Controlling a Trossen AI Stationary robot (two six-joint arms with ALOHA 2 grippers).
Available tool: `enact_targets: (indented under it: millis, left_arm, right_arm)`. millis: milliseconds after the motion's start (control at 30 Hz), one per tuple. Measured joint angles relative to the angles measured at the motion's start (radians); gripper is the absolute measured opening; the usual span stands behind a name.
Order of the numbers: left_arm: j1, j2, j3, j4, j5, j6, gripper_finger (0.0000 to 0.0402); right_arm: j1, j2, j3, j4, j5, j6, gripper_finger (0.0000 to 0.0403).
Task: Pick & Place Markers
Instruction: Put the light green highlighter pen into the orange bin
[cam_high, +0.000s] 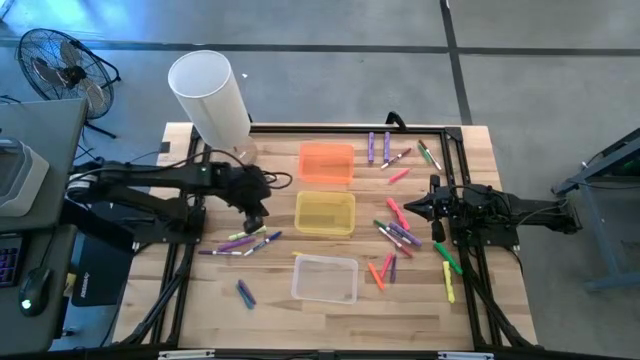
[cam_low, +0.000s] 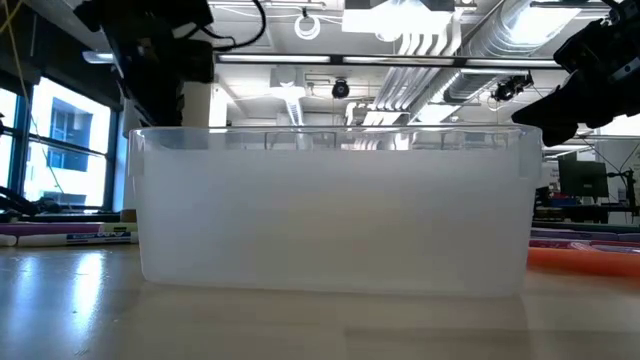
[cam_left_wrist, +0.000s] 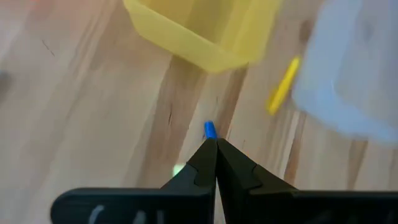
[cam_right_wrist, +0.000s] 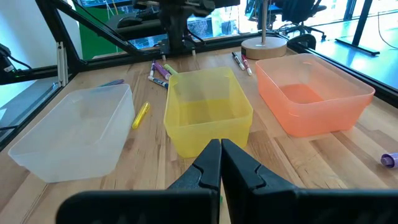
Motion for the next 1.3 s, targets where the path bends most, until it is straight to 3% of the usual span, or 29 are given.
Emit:
enact_targets:
  millis: [133,333,500,733,967,1300]
  left_arm:
    - [0.000,0.062,0.000,0.004,-0.058,-0.087,0.0044]
    - [0.000,0.193,-0.001,0.058,-0.027,-0.015,0.0127]
    - [-0.009,0.250,0.007,0.050,-0.024,-0.051,0.0180]
    - [-0.102,0.282,0.061,-0.146,-0.179,-0.073,0.0185]
    - [-0.182,0.316,0.064,-0.149,-0.205,-0.080,0.0185]
    - [-0.190,0.438,0.063,-0.148,-0.207,-0.071,0.0186]
  right_arm:
    - [0.000,0.000,0.000,0.002,0.000,0.000,0.0000]
    - [0.000,0.003,0.000,0.002,0.000,0.000,0.0000]
    - [0.000,0.011,0.000,0.002,-0.001,0.000,0.0000]
    - [0.000,0.012,0.000,0.002,-0.004,0.000,0.0000]
    - [0.000,0.013,-0.001,0.008,-0.004,0.000,0.0000]
    - [0.000,0.013,-0.001,0.010,-0.004,0.000,0.0000]
